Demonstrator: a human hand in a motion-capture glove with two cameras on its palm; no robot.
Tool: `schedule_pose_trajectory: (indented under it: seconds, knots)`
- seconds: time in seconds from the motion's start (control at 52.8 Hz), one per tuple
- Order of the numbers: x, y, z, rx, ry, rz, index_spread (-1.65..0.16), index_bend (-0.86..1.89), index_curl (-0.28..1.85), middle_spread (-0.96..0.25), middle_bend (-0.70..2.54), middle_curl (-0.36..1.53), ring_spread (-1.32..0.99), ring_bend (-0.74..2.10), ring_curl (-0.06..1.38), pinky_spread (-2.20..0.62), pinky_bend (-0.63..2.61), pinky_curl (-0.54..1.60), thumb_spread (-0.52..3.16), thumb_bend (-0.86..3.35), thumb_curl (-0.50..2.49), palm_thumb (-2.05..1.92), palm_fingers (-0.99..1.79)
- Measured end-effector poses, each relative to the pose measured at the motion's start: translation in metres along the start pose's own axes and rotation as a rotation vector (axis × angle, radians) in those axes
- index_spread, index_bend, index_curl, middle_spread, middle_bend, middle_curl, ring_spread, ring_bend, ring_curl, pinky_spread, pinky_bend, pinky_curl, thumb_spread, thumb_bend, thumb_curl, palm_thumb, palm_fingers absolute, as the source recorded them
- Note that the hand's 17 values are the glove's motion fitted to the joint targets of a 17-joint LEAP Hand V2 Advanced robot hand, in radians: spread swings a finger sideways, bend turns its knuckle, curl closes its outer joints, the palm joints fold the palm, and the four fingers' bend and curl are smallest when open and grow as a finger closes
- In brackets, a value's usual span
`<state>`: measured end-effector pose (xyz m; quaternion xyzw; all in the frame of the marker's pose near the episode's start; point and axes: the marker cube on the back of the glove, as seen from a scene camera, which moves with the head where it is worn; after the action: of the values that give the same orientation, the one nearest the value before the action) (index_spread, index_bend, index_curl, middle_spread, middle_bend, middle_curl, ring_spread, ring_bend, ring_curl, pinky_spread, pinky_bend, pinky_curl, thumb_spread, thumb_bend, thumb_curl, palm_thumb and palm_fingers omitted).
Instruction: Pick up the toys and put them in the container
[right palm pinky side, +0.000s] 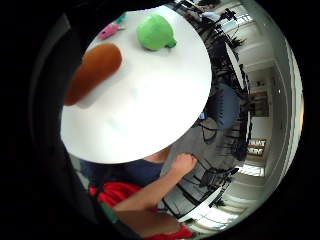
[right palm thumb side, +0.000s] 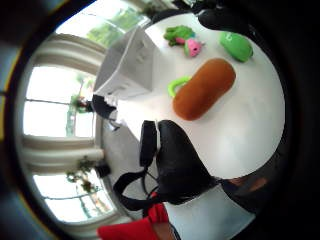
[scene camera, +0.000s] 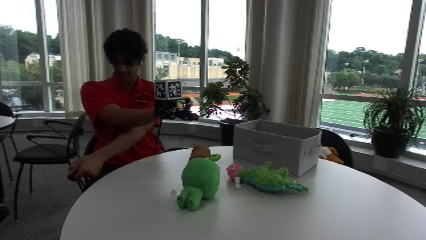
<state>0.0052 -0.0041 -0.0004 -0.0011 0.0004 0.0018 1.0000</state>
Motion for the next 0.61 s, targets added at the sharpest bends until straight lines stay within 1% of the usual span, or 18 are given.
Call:
schedule_pose_trajectory:
  seconds: [0.095,0.227,0.436,0.53,0.606]
  knots:
    - [0.002,0.001,0.000,-0.006,-0.007,-0.005,-0.24,0.26,0.09,-0.10,0.19,0.07,-0.11,0.17,0.03,0.02,0.37,0.11,0.72,-0.01,0.05,-0.02,0.09]
    - [0.003,0.003,0.000,0.005,-0.006,0.001,-0.31,0.27,0.15,-0.13,0.19,0.12,-0.15,0.18,0.06,0.02,0.40,0.16,0.98,-0.02,0.10,-0.02,0.06]
    - [0.005,0.006,0.001,-0.008,-0.013,-0.016,-0.36,0.27,0.21,-0.15,0.19,0.18,-0.18,0.19,0.10,0.03,0.41,0.21,1.14,-0.03,0.16,-0.04,0.03]
    - [0.013,0.004,0.006,0.008,-0.008,-0.047,-0.37,0.27,0.24,-0.15,0.19,0.20,-0.18,0.19,0.11,0.03,0.42,0.22,1.17,-0.04,0.18,-0.04,0.02]
    - [0.018,0.000,0.014,-0.008,-0.030,-0.082,-0.38,0.26,0.25,-0.15,0.19,0.22,-0.18,0.19,0.13,0.03,0.42,0.24,1.17,-0.04,0.19,-0.05,0.01]
